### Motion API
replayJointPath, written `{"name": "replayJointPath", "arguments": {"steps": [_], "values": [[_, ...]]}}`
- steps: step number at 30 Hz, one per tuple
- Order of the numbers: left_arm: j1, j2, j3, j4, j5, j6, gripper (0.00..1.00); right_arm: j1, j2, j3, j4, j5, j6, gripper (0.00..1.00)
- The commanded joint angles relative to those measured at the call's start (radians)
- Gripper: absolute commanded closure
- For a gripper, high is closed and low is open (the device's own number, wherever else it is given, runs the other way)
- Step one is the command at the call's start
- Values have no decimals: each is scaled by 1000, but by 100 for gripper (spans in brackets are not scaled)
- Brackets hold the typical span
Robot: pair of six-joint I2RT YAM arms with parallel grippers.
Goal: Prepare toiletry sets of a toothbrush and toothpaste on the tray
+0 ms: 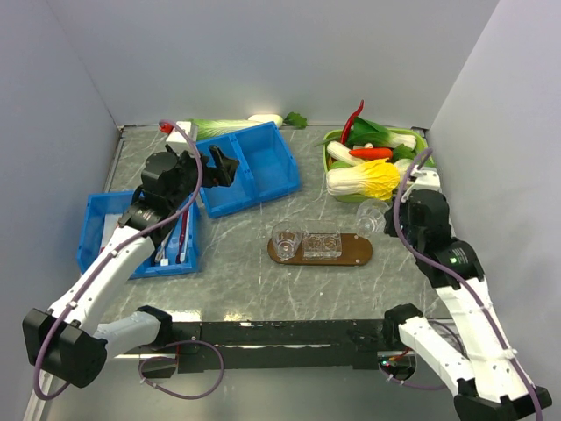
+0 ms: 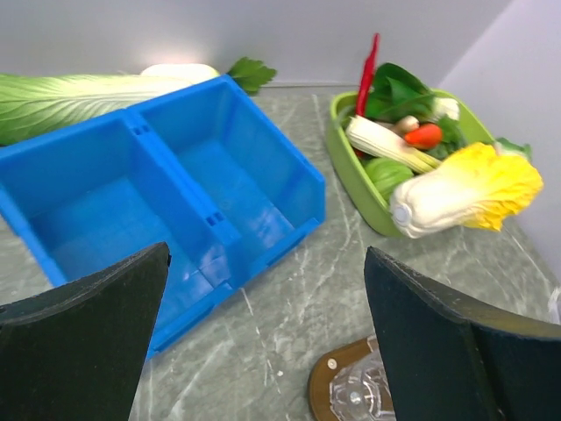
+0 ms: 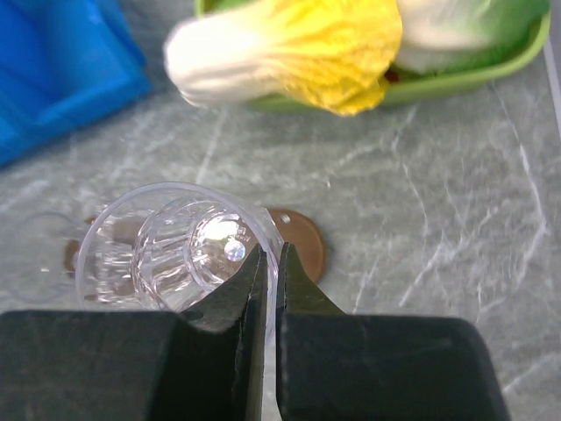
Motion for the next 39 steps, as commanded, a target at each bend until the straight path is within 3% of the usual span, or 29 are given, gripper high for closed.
{"name": "replayJointPath", "arguments": {"steps": [1,14,19,39], "values": [[-2,-11,-2,12,-104,-14,4,-43,10,-43,91,-38,-8,100],[-2,-11,-5,12,-105,-7,4,-190,27,-223,248,-231,50,100],[-2,-12,-7,12,-95,3,3,-189,56,-252,245,-141,26,100],[-2,13,-8,14,-82,4,4,-132,110,-352,314,-135,56,100]]}}
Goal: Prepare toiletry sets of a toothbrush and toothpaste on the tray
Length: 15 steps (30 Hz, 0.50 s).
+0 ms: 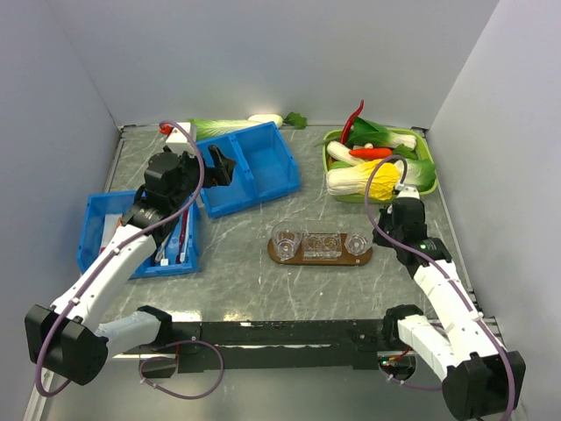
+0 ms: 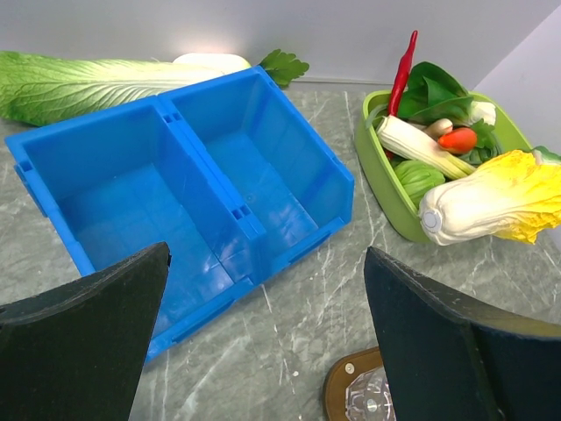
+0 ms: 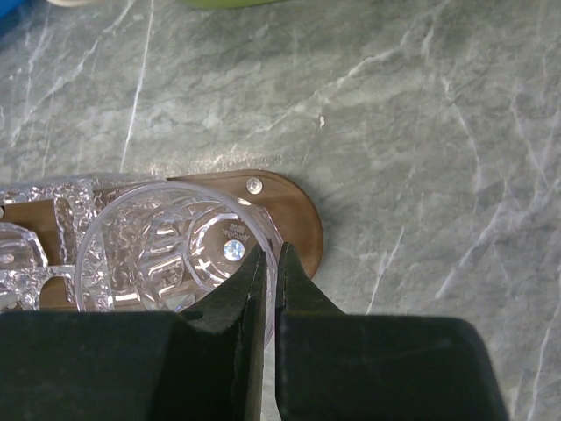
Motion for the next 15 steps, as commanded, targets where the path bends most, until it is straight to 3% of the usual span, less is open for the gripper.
{"name": "replayJointPath", "arguments": {"steps": [1,15], "values": [[-1,1,0,30,10,11,4,20,4,-9,68,16,19,100],[-1,4,2,30,10,13,4,52,21,-17,58,42,27,100]]}}
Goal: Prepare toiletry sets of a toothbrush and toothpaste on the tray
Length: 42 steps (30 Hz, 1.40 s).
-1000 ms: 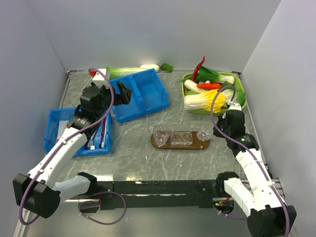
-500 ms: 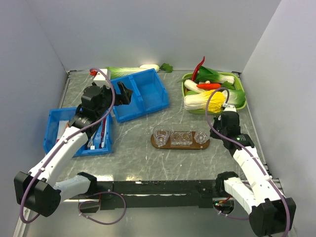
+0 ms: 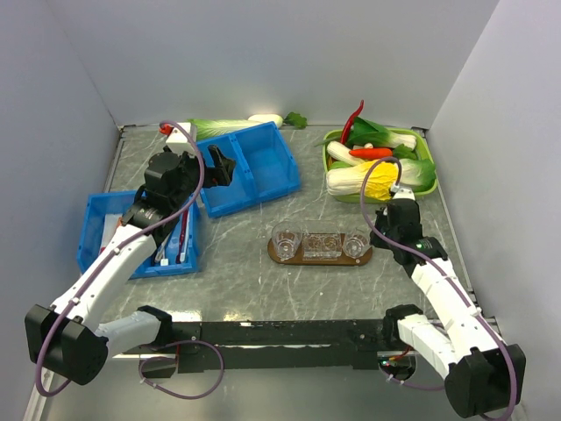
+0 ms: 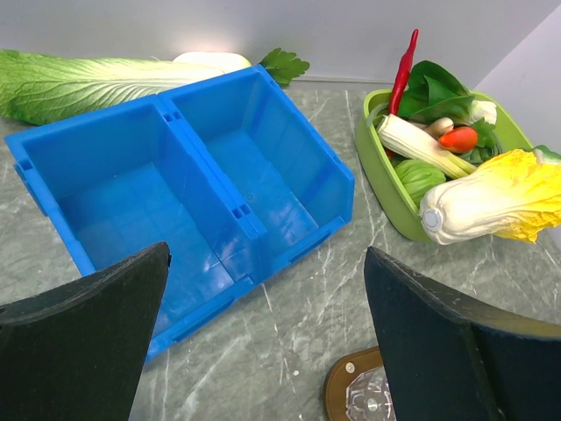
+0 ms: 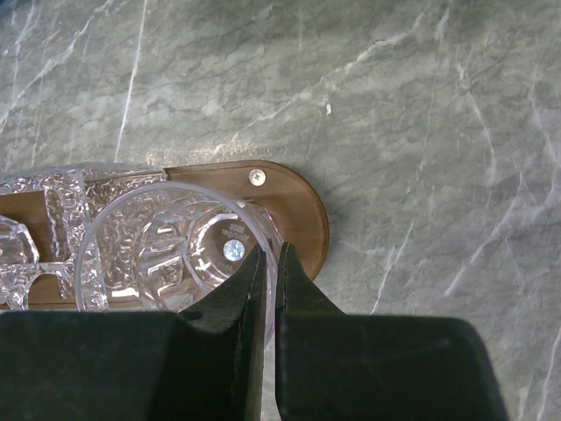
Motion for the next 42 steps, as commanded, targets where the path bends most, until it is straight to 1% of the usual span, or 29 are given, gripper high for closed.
{"name": "replayJointPath", "arguments": {"steps": [1,42], "values": [[-1,1,2,31,10,13,4,14,0,2,49,31,12,100],[-1,-2,-1,31,23,14,4,60,57,-6,60,87,12,100]]}}
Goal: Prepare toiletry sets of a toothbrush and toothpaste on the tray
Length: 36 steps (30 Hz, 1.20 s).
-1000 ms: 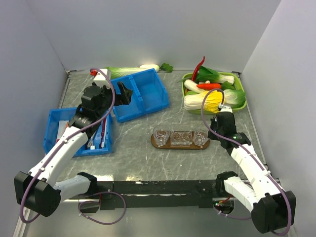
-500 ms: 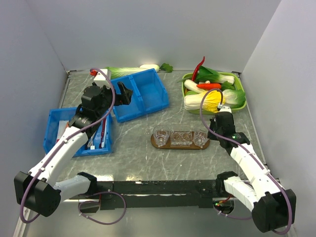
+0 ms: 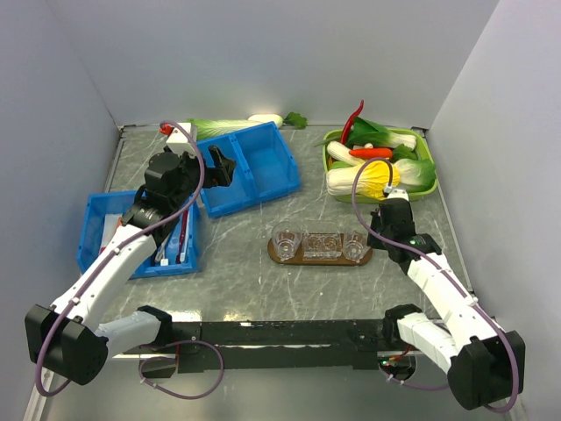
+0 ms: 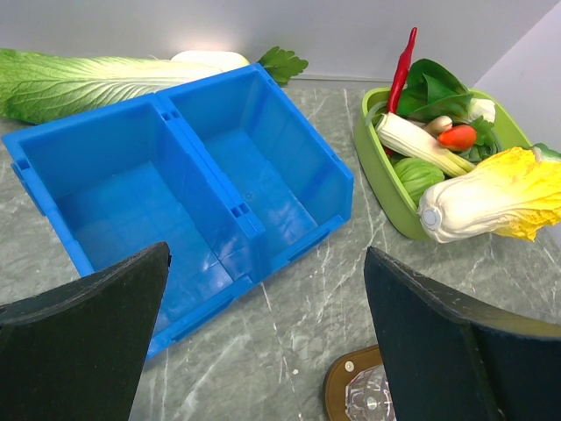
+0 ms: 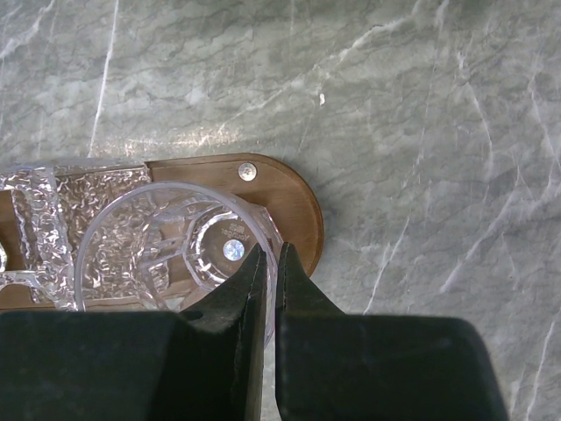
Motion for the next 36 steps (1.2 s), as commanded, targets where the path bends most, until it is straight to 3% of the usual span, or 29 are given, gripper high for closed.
{"name": "replayJointPath", "arguments": {"steps": [1,12,36], "values": [[-1,-3,1,31,14,14,3,11,4,-6,60,22,11,100],[-1,-2,2,30,15,12,3,16,19,1,50,32,14,100],[-1,7,10,30,15,14,4,18,4,4,41,38,34,61]]}}
